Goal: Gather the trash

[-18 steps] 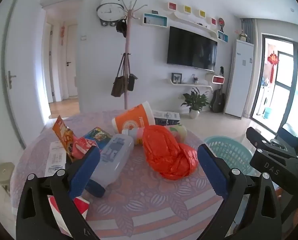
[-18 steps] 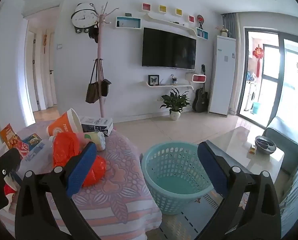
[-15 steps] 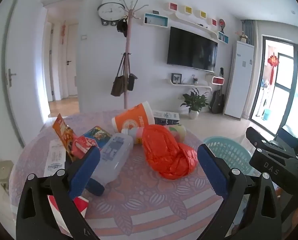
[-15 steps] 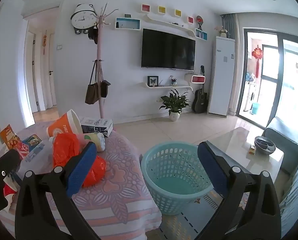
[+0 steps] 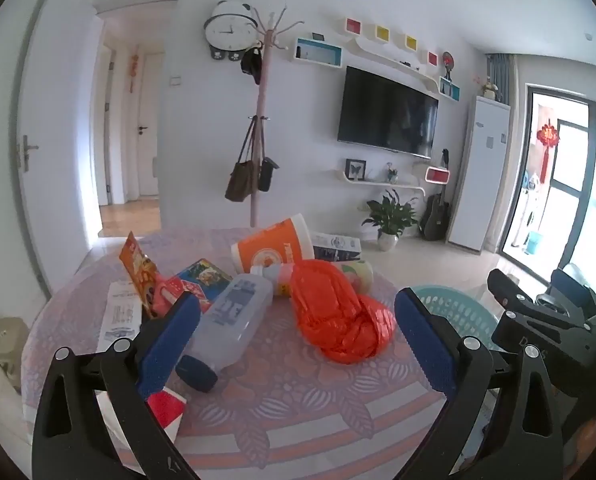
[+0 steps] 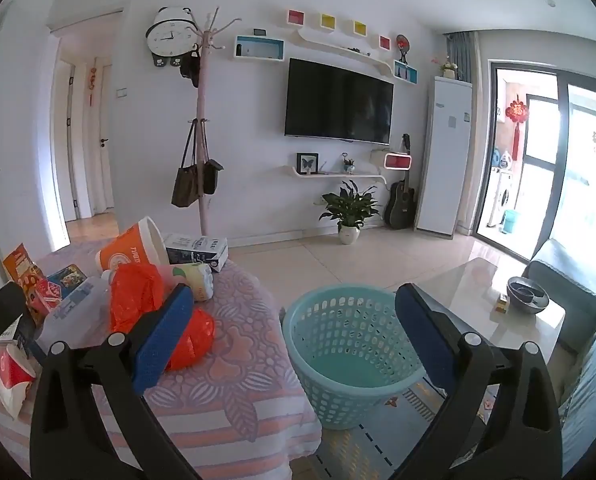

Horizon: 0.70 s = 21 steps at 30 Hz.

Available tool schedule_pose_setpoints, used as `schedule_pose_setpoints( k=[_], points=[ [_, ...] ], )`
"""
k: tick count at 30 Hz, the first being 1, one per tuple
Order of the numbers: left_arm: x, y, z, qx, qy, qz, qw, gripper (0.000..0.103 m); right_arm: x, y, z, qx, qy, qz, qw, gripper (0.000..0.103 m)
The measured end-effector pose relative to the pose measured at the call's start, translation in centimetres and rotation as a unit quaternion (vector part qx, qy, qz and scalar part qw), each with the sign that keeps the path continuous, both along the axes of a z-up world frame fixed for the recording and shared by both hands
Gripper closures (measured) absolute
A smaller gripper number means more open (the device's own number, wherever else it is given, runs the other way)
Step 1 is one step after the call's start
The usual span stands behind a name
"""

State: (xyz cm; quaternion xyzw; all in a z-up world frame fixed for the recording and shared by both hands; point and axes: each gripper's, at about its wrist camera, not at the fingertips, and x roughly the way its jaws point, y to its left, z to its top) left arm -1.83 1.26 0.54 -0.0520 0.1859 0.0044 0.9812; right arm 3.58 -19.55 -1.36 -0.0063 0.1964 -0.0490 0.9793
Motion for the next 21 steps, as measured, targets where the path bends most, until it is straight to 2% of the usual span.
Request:
schedule_pose_setpoints(
  k=[21],
  points=[
    [-0.17, 0.56, -0.29, -0.007, 0.003, 0.009, 0.9999, 0.008, -0.04, -0.27, -0.21, 0.009, 0.008, -0.001, 1.0, 0.008]
  ],
)
